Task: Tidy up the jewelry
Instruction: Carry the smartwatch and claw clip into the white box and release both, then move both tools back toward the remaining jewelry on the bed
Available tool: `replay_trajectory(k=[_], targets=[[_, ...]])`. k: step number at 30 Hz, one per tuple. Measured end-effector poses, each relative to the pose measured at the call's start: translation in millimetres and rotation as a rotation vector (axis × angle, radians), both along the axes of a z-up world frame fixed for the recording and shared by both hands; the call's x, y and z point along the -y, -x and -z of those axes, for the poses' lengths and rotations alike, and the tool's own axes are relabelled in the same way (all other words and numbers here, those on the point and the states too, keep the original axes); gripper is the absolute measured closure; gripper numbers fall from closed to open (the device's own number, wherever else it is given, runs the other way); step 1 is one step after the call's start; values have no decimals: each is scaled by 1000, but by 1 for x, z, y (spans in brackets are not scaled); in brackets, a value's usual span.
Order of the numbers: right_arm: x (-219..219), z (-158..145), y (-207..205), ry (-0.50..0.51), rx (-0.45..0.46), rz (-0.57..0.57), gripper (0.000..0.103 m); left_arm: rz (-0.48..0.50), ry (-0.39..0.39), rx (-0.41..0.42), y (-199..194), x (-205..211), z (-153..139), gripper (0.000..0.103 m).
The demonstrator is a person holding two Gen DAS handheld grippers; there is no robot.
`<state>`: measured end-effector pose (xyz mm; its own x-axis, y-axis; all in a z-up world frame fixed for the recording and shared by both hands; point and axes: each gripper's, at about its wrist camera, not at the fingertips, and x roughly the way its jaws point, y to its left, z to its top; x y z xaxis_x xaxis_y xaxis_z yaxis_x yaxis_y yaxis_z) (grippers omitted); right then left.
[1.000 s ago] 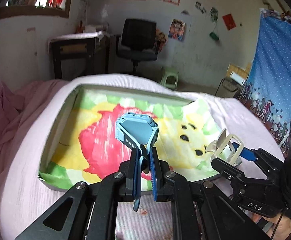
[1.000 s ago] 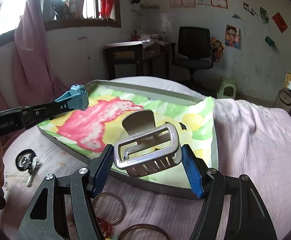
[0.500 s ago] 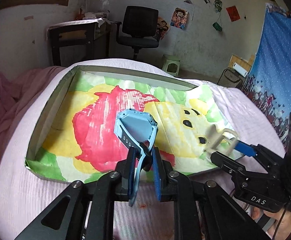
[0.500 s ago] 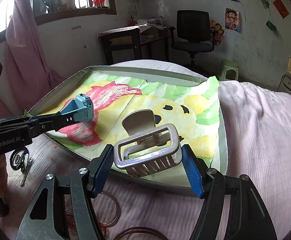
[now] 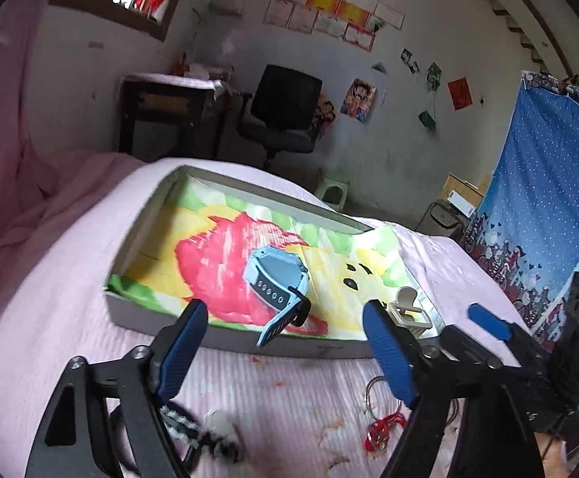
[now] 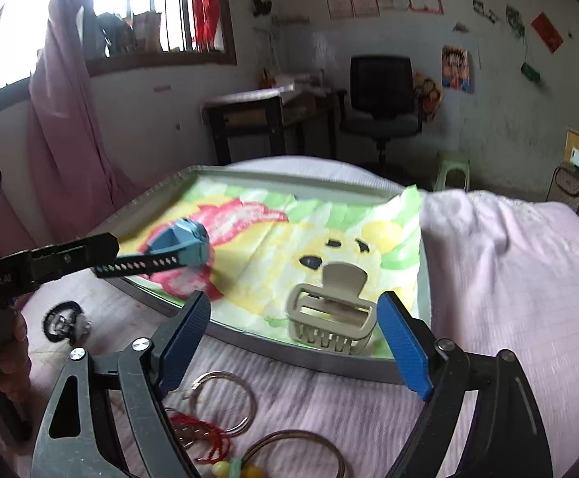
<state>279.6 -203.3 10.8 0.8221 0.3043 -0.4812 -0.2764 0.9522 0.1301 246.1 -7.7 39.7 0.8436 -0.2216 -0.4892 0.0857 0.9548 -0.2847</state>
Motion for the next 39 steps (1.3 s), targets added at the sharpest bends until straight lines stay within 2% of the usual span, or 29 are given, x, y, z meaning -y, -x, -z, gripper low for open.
replay_trajectory(k=[3,7,15,22,29,34,39], targets=[[2,-8,19,-21,48,10,10,-13,-21,32,18,1,-3,11],[6,-14,47,-48,104,25,1,-25,-54,72,43,0,-5,7],[5,-20,89,-43,160,35,1,-33,-126,133,87,-3,-2,3],[1,-23,122,8,192,23,1,-20,-185,155,115,-5,4,2],[-3,-17,144,29,164,8,1,-19,-200,130,127,-12,14,2],[-4,-11,143,51,120,-4,1,-22,-202,84,126,-22,23,2],[-9,-1,135,66,61,-20,1,-32,-169,38,119,-33,31,2]])
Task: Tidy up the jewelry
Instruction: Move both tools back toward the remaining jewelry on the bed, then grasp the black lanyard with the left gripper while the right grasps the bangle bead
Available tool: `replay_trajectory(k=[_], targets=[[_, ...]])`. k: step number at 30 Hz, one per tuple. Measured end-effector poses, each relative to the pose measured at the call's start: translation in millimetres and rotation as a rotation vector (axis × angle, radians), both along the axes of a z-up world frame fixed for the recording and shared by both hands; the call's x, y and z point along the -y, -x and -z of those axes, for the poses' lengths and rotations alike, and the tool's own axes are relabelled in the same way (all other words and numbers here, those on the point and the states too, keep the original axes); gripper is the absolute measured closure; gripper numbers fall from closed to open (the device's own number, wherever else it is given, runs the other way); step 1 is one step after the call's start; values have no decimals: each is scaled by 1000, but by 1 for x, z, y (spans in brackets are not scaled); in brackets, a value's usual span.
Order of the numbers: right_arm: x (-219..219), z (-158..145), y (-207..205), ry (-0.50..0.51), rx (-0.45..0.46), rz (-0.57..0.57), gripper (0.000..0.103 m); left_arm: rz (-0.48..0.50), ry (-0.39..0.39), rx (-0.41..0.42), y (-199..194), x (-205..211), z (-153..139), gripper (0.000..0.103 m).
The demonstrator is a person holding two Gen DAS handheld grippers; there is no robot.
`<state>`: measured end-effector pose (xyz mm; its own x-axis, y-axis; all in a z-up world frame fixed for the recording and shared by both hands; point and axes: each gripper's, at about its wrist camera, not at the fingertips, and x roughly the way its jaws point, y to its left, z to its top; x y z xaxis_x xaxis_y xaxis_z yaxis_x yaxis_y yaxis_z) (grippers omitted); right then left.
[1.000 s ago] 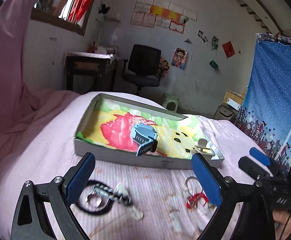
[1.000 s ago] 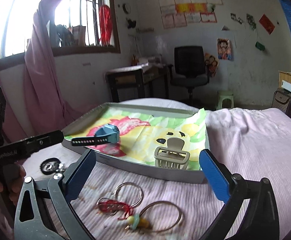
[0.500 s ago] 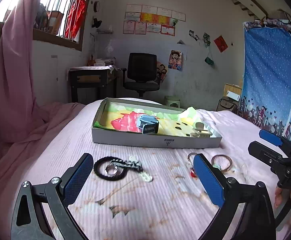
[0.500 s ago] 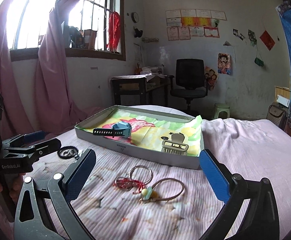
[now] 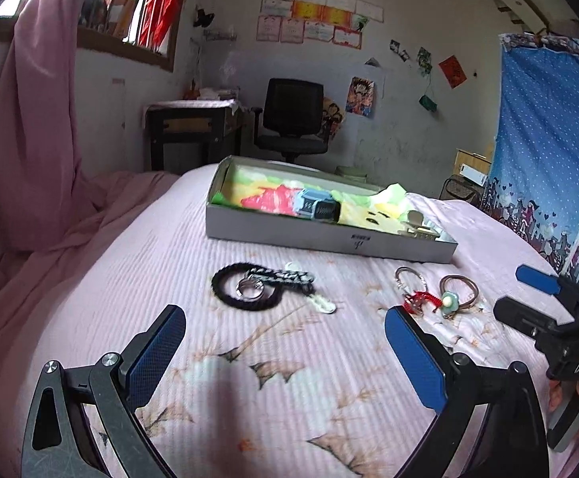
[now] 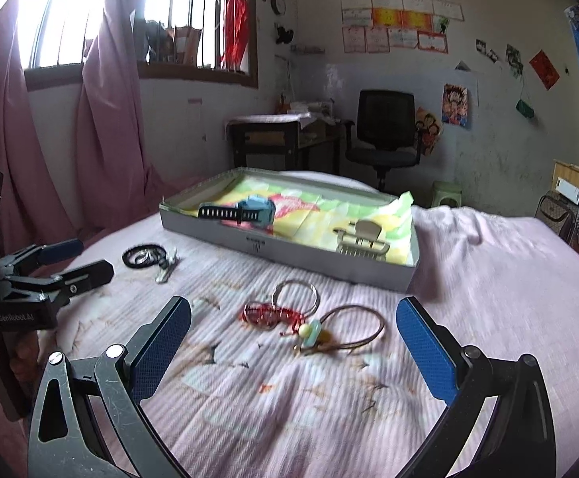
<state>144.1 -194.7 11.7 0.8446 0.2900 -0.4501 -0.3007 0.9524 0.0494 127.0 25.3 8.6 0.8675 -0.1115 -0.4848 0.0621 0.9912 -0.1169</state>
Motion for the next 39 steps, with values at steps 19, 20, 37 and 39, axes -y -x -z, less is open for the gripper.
replay_trajectory(k=[19,20,37,39], targets=[[-7,23,-26,-28,-147,-31,2,-24,113,-128,-36,-22,18,11],[-8,23,-28,-30,-149,-30,2,-26,120,-133,-39,-23,19,14],[-20,36,-50,-47,-210,-47,24,-32,285,-148,-59,-41,29,77],[-21,37,-52,-48,-215,-50,26,-26,283,-152,-60,-40,30,89]])
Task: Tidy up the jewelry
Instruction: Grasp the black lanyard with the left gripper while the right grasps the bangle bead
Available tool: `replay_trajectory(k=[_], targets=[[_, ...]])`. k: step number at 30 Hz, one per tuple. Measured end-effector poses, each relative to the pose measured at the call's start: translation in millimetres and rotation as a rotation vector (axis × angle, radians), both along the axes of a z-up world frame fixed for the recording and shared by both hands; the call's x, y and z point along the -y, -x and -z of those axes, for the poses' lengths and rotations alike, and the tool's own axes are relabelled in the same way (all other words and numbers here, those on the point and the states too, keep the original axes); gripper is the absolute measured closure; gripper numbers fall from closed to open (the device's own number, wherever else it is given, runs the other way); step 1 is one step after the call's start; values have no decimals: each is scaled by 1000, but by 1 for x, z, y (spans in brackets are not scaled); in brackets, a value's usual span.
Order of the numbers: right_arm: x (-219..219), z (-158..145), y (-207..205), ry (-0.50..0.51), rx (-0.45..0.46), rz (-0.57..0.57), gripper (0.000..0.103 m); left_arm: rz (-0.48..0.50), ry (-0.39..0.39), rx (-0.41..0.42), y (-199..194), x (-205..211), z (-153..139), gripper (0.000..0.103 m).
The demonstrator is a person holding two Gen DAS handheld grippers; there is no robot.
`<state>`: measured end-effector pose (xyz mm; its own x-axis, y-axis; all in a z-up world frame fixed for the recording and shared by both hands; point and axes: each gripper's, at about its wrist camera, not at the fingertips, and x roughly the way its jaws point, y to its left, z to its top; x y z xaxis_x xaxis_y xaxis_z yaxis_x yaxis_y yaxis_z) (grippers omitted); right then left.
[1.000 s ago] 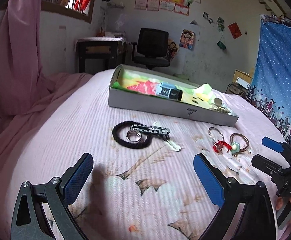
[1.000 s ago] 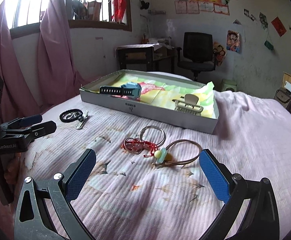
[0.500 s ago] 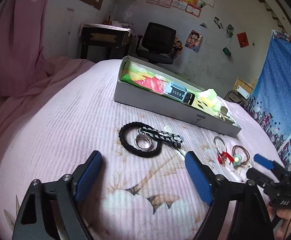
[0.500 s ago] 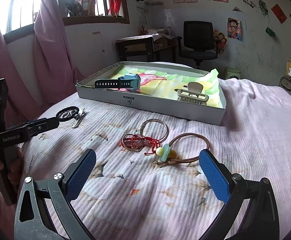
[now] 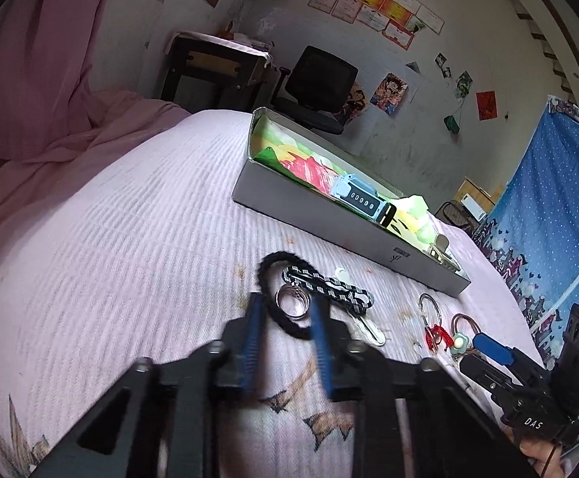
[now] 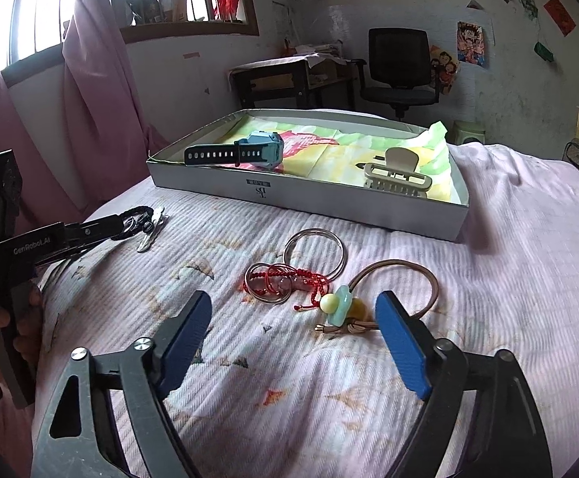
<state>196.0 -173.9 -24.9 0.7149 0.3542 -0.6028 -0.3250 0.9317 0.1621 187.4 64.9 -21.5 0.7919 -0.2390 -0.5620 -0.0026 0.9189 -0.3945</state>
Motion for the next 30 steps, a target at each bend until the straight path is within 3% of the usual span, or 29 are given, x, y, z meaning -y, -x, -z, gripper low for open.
replay_trajectory(k=[9,15,19,25,30], targets=[[3,4,-6,-23,-19,11,38,64,-42,47,5,16,-4,97],[7,8,-11,-31,-39,31,52,108,-96,84,12,30,-9,97],[10,10,-13,-28,-53,60,60,111,-98,90,14,31,-9,97],[15,16,-18,-25,-87,100,81,115,-92,97,18,30,-9,97],[15,16,-17,-15,-82,95,81,139,-98,124,26,36,-12,97]])
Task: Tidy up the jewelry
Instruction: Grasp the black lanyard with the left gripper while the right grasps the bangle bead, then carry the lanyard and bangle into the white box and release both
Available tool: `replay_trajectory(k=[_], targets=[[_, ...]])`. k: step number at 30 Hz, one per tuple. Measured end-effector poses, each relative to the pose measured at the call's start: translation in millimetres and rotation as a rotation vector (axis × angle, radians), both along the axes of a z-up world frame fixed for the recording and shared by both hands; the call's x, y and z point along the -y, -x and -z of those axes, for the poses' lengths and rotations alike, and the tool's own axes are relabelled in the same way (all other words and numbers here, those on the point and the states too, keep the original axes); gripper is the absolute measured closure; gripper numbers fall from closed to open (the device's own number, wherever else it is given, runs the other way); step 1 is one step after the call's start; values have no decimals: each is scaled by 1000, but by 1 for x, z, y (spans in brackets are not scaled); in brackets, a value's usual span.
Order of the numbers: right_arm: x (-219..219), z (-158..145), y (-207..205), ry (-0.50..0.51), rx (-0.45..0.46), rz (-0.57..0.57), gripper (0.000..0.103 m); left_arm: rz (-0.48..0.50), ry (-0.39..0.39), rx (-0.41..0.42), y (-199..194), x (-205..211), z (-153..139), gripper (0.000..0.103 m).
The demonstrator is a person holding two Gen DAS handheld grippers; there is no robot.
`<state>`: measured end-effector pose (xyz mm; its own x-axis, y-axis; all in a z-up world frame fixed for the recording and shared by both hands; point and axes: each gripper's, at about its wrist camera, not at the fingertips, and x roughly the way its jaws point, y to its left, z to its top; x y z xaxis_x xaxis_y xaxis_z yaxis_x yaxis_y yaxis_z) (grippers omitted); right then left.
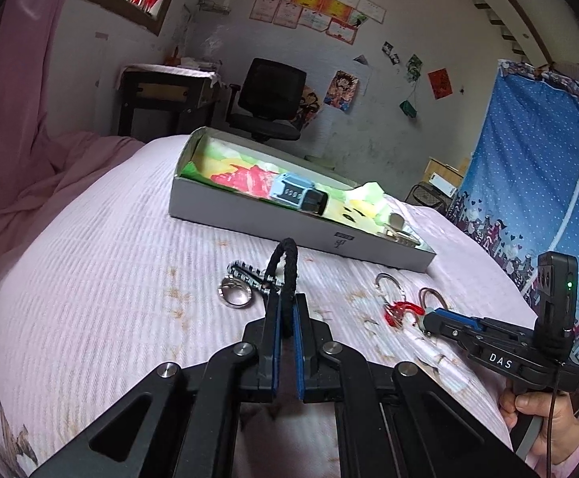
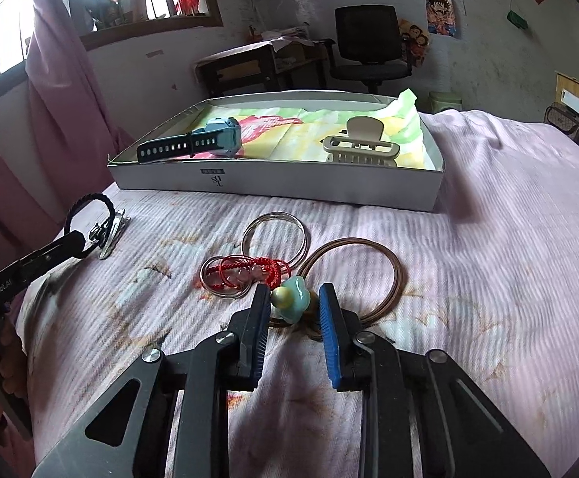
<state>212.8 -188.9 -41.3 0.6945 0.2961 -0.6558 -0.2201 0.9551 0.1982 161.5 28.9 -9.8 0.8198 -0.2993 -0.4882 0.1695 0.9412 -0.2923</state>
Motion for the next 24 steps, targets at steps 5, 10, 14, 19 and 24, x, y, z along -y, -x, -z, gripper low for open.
replay_trajectory(k=[5,10,14,19,24], targets=[[0,-6,10,9,32,-1,85,40,-9,34,11,9,-5,97],[3,-12,22,10,58,1,85,70,-3,45,22,17,-8,97],[9,-19,29,-5,83,8,85,90,24,46,30,19,-11,97],[15,-28,34,-27,120,18,85,141,49,38,36,26,-14,97],[18,-32,36,-41,143,22,85,193,47,33,42,38,-15,97]])
